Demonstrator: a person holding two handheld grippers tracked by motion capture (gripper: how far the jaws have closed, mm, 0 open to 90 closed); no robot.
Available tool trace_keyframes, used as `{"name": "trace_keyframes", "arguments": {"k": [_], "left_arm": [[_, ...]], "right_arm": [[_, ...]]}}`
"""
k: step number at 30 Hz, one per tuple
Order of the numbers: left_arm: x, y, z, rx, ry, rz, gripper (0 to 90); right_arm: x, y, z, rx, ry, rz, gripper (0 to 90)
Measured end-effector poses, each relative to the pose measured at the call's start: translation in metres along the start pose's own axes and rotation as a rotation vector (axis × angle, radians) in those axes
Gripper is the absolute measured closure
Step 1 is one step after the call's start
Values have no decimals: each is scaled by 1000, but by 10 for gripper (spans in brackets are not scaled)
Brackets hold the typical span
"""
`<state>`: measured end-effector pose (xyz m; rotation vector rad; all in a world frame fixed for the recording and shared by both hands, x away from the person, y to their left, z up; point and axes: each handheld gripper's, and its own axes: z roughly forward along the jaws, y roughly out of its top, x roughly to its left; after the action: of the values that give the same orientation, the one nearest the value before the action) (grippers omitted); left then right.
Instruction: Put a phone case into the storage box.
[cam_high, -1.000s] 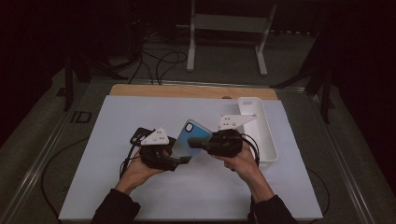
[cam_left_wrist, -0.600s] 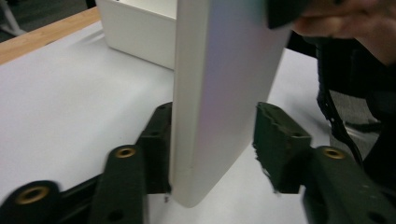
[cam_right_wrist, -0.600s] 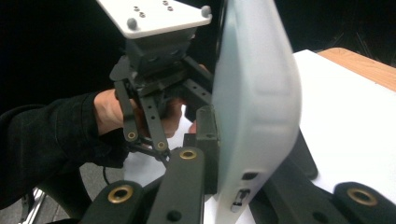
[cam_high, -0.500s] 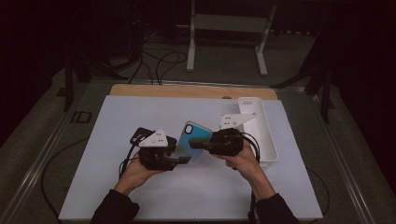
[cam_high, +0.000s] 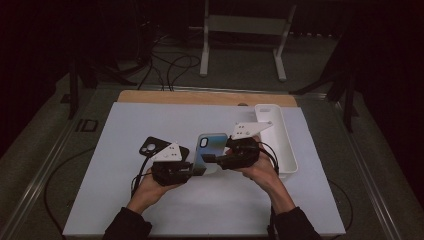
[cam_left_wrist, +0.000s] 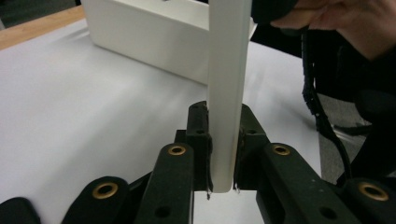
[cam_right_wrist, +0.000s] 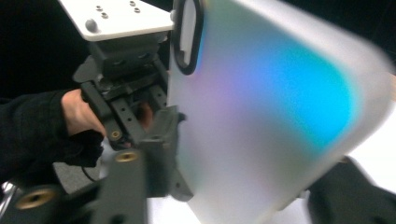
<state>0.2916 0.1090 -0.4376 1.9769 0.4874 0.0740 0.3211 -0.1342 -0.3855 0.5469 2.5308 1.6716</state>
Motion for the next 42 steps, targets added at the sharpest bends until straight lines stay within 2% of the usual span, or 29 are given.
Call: {"name": "trace_keyframes", "arguments": {"k": [2, 3, 7, 8, 12, 13, 14, 16, 21, 24, 28, 30, 36, 42], "left_arm": [[0, 0, 0, -3, 4, 4, 810], [-2, 1, -1, -5, 22, 9, 811], [-2, 1, -2, -6, 44, 16, 813], [-2, 1, -3, -9, 55, 15, 813], [1, 0, -6, -14, 93, 5, 813], [1, 0, -6, -14, 93, 5, 813], [2, 0, -8, -17, 119, -4, 813], [3, -1, -8, -17, 135, -11, 813], [1, -5, -7, -13, 202, -19, 813], [0, -7, -6, -10, 221, -22, 813], [-2, -8, -6, -5, 244, -20, 813], [-4, -8, -5, -4, 260, -17, 813], [-8, -9, 0, 4, 270, -8, 813], [-10, -10, 3, 4, 272, -6, 813]], "right_arm": [[1, 0, 1, 3, -12, -2, 411], [3, 0, 2, 6, -25, -1, 393], [3, 0, 2, 11, -46, 8, 337], [3, -1, 1, 8, -66, 22, 283], [3, -3, -1, 7, -115, 44, 161], [3, -3, -1, 7, -115, 44, 161], [4, -4, -3, 9, -147, 60, 132], [5, -4, -4, 8, -161, 77, 98], [4, -5, -8, -17, -203, 116, 87], [3, -6, -9, -35, -219, 161, 87], [5, -6, -7, -40, -235, 162, 88], [8, -4, -6, -62, -235, 171, 88], [16, 3, 0, -86, -239, 167, 88], [16, 7, 4, -119, -249, 201, 95]]}}
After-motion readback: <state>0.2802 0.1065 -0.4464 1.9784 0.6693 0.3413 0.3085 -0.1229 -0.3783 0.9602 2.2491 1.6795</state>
